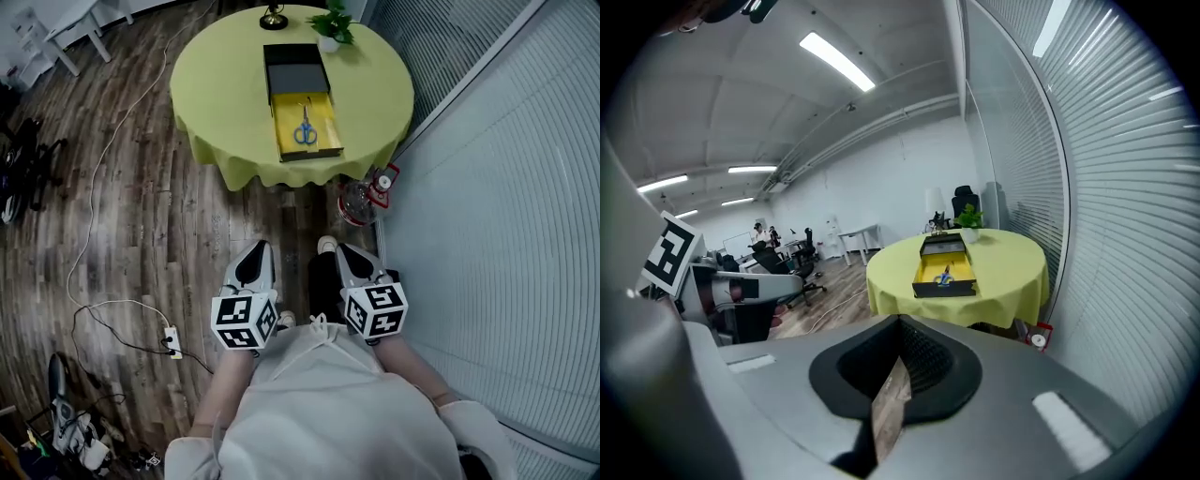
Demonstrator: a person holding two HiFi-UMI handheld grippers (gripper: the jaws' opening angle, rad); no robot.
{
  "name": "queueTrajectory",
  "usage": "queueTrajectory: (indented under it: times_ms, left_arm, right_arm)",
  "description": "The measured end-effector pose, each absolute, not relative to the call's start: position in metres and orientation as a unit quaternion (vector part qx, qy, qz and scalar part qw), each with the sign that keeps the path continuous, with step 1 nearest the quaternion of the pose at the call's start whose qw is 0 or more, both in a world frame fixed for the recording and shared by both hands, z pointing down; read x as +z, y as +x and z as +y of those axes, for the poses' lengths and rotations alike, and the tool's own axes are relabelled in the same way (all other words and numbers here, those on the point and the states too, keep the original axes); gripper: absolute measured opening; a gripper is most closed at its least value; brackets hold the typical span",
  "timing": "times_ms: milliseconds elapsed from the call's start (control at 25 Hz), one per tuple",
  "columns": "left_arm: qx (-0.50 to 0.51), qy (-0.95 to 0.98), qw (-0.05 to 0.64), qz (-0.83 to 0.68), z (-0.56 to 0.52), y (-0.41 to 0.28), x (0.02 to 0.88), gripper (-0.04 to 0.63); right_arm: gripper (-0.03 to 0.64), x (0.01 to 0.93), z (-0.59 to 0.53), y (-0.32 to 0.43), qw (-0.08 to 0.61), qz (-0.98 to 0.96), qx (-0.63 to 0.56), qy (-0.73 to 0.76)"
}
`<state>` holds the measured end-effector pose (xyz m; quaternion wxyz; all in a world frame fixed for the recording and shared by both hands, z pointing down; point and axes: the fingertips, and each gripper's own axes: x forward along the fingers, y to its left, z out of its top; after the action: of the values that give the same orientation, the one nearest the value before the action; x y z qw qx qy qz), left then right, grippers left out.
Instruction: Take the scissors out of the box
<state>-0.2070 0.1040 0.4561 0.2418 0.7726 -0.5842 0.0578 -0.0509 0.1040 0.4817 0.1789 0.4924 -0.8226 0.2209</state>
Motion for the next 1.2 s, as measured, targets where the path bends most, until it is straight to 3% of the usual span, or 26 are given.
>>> queueTrajectory:
  times_ms: [800, 1200]
  left_arm:
    - [0.116, 0.718, 0.241, -0.643, -0.173, -0.107, 0.489, 0.006]
    - [0.237, 0.685, 0.326, -0.607, -0.24, -0.095, 0.569, 0.059]
  right_arm:
    - [-0.002, 0.502, -0.206, 0.035, 0.206, -0.87, 0.218, 0.391]
    - [-0.002, 0.544, -0.265, 0.057, 0.241, -0.852, 0.26, 0.386]
